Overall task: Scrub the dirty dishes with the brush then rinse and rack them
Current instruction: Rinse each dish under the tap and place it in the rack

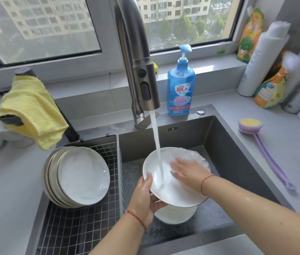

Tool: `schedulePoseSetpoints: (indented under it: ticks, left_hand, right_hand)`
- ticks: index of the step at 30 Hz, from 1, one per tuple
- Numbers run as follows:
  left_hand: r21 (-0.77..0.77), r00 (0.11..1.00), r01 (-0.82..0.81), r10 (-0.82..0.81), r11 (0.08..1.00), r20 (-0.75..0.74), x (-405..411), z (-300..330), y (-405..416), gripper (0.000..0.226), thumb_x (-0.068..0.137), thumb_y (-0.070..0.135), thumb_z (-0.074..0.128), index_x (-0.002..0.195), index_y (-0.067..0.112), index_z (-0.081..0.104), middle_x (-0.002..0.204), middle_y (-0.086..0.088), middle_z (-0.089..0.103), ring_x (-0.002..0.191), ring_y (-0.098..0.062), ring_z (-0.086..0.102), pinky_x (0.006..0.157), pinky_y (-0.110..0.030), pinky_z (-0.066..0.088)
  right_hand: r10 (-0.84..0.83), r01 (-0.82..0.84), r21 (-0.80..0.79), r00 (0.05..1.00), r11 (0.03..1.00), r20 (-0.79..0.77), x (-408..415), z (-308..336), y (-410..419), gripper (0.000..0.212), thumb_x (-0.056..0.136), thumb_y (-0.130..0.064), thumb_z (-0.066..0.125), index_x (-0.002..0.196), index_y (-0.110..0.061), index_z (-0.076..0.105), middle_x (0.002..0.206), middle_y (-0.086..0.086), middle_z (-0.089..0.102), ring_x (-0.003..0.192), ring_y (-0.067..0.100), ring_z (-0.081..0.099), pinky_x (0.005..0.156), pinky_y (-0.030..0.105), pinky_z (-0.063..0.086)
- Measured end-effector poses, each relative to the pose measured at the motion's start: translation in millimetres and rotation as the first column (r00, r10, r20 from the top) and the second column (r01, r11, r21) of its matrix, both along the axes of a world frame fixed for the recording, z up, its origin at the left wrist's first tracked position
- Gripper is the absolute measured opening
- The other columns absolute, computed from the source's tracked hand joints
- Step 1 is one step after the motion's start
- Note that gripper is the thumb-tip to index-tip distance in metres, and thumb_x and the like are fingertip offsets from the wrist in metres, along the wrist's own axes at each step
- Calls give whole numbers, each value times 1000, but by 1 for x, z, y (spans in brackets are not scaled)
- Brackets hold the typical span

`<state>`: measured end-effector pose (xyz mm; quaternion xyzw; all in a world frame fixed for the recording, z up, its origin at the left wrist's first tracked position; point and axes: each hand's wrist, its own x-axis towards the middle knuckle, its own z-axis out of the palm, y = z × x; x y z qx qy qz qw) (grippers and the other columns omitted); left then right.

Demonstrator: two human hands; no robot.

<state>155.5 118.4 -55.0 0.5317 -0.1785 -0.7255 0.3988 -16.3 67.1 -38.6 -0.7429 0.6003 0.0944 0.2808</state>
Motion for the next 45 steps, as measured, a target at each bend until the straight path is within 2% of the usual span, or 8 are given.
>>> schedulePoseSetpoints:
  ticks: [7,11,13,19,26,31,40,45]
  left_hand:
    - [12,999,-27,27,1000,20,6,-1,-10,35,100,44,49,125,20,55,120,-14,68,95,-33,73,68,-42,60]
    - [35,998,-45,44,998,33,7,-4,-14,37,100,44,49,125,18,55,118,-15,69,92,-32,73,66,-40,59]
    - [56,998,-54,52,997,46,6,-6,-16,39,99,45,50,126,17,55,117,-15,69,90,-32,74,66,-40,59]
    - [64,997,-31,27,997,72,3,-5,-24,47,96,49,54,120,10,61,92,-14,73,68,-23,72,57,-32,57]
    - [-13,980,25,-22,1000,199,-4,-4,-28,41,102,45,43,120,13,62,113,-11,67,95,-23,67,66,-36,57]
    - [-147,905,96,-25,984,425,-6,-13,-32,69,70,76,47,126,37,56,133,-1,53,117,-18,58,98,-48,51]
    - [114,981,6,-28,993,190,10,-19,-45,76,90,77,25,128,22,62,124,-7,68,116,-29,62,103,-54,47]
    - [210,998,-10,-4,978,64,16,-28,-38,69,91,76,28,126,28,63,128,-5,66,122,-33,55,105,-58,42]
  right_hand:
    - [39,-35,-20,978,999,207,-10,18,46,52,99,-48,32,133,-14,50,141,1,46,131,20,40,111,36,29]
    - [135,-79,-203,951,976,277,-16,6,60,48,87,-50,60,130,-29,57,140,-21,46,129,-1,39,108,13,25]
    - [260,-144,-390,929,910,262,-18,-3,61,28,79,-35,72,105,-26,72,119,-17,64,110,2,59,95,16,46]
    - [195,-66,-453,950,889,244,-11,-1,56,27,88,-39,52,98,-25,72,85,-10,72,76,12,67,62,21,53]
    - [-119,198,-156,905,968,408,-3,13,44,27,91,-34,58,85,-9,66,79,8,66,69,17,56,66,32,45]
    - [-304,352,43,734,935,608,7,24,38,29,88,-23,64,62,-35,67,65,1,66,56,6,53,56,21,45]
    - [-462,388,317,373,866,805,5,44,25,46,68,-29,67,86,14,62,76,16,63,68,25,59,65,37,48]
    - [-527,340,444,208,829,824,0,48,21,48,69,-23,69,97,15,64,88,23,67,78,33,64,77,49,53]
